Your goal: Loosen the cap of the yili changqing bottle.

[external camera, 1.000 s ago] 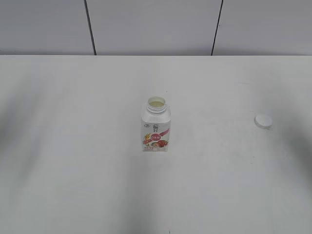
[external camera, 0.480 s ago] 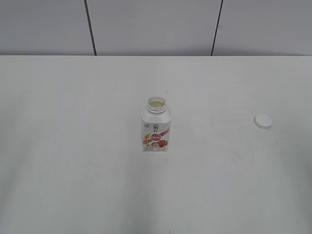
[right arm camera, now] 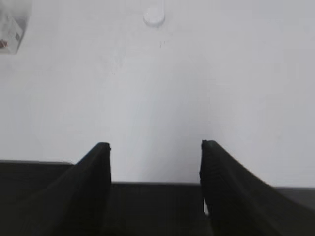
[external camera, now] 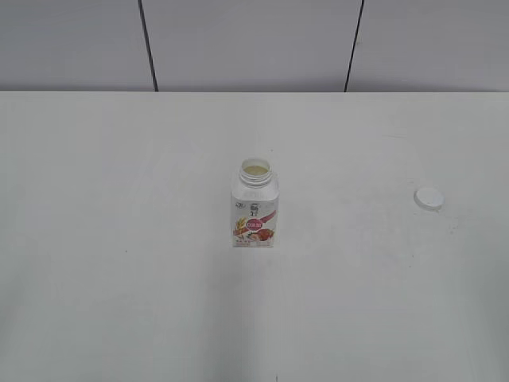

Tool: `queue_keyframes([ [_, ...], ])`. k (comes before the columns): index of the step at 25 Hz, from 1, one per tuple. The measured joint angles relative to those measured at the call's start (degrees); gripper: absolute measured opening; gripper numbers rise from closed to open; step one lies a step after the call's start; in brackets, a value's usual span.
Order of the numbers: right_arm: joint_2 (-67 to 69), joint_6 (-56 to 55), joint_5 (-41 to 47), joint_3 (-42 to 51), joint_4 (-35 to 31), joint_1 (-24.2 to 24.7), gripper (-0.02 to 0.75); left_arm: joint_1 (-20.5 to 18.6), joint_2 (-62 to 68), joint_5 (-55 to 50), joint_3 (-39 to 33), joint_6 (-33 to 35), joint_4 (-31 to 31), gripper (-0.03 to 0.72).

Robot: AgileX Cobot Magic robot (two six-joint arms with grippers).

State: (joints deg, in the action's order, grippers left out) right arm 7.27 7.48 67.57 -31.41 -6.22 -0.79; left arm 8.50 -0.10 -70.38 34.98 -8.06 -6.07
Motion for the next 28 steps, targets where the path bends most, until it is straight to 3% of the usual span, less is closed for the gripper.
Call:
queue_keyframes([
  [5,-7.57,0.16,-0.22,0.06,0.56,0.0,0.462,0.0,-0.31,3.56,-2.01,4.46,3.38,0.565],
  [9,-7.72,0.23,-0.44,0.06,0.69,0.0,0.461,0.0,-0.31,8.7,-4.54,4.96,5.22,0.565],
  [20,-7.72,0.29,-4.49,1.95,1.38,0.0,0.462,-0.13,-0.31,9.62,-5.27,5.27,5.5,0.565],
  [28,-7.72,0.29,-4.62,1.99,1.88,0.0,0.462,-8.43,-0.31,9.62,-5.31,5.27,5.56,0.565],
])
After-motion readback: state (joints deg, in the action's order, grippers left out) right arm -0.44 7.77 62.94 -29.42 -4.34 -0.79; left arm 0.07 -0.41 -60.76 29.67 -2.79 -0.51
